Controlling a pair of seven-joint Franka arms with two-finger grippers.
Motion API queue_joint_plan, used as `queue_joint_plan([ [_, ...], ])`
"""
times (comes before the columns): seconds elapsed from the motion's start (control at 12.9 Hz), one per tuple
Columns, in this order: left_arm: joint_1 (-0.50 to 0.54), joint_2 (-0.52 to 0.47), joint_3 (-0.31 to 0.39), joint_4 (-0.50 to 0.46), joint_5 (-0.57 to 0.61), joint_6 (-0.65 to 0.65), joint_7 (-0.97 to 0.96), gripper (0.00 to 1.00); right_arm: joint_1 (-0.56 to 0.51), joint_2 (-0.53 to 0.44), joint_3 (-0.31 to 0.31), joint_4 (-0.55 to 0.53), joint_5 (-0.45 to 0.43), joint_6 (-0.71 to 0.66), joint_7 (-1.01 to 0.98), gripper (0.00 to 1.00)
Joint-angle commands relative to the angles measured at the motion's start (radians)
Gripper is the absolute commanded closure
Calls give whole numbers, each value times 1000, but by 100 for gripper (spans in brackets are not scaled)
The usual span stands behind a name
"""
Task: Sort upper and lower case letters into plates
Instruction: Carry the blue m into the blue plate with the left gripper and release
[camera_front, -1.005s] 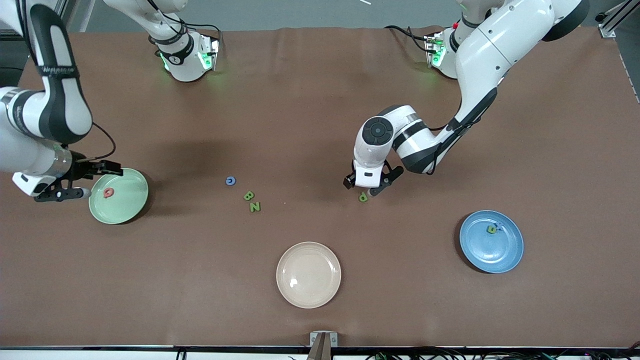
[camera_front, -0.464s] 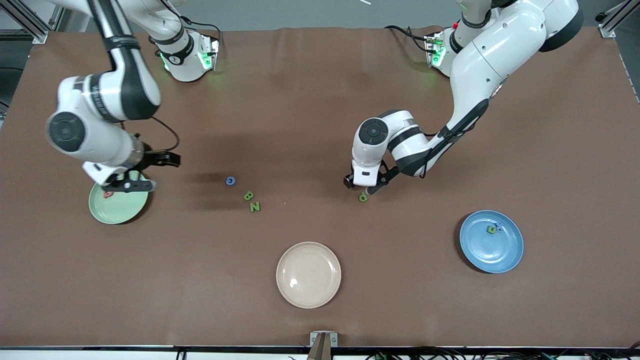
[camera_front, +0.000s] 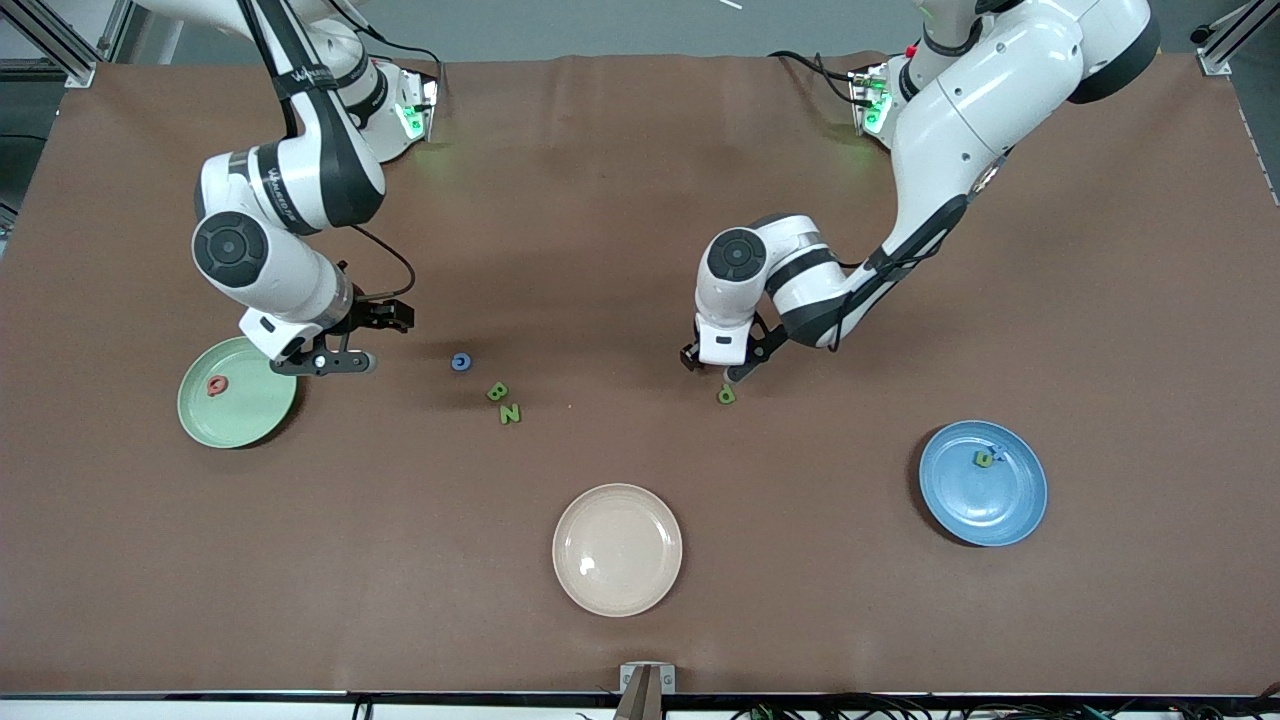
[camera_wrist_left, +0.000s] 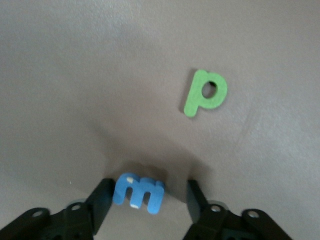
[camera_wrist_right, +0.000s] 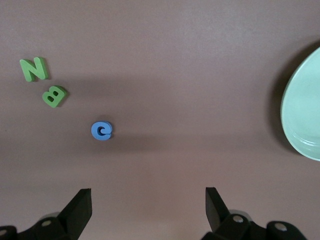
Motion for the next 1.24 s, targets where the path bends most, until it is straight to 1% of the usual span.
queue_joint_plan([
  [0.0, -2, -3, 4, -15, 22, 8, -21, 71, 41, -6, -10, -81, 4, 116, 19, 0],
  [0.08, 5, -7, 5, -12, 22, -3, -12, 82, 47, 3, -12, -104, 4, 159, 22, 0],
  [0.15, 17, -12, 5, -9, 22, -6, -10, 92, 49, 14, -10, -113, 4, 187, 42, 0],
  [0.23, 29, -21, 7, 1, 22, -8, -6, 98, 56, 29, -10, -117, 4, 204, 68, 0],
  [0.39, 90, -55, 7, 33, 24, -44, 48, 99, 84, 34, -10, -146, 6, 263, 98, 0],
  [0.54, 174, -81, 2, 86, 22, -104, 169, 99, 105, 57, -9, -169, 6, 319, 147, 0],
  [0.7, 254, -89, 0, 140, 21, -171, 332, 99, 127, 80, -9, -199, 9, 389, 168, 0],
  [0.77, 293, -87, 2, 152, 21, -187, 405, 99, 136, 94, -7, -210, 15, 421, 168, 0],
  [0.93, 386, -79, 4, 156, 21, -187, 538, 99, 162, 132, -9, -210, 54, 465, 168, 0],
  [1.0, 423, -75, 5, 154, 21, -187, 577, 97, 176, 149, -9, -210, 64, 489, 168, 0],
  [1.16, 462, -72, 8, 154, 21, -187, 614, 91, 182, 184, -9, -209, 67, 537, 175, 2],
])
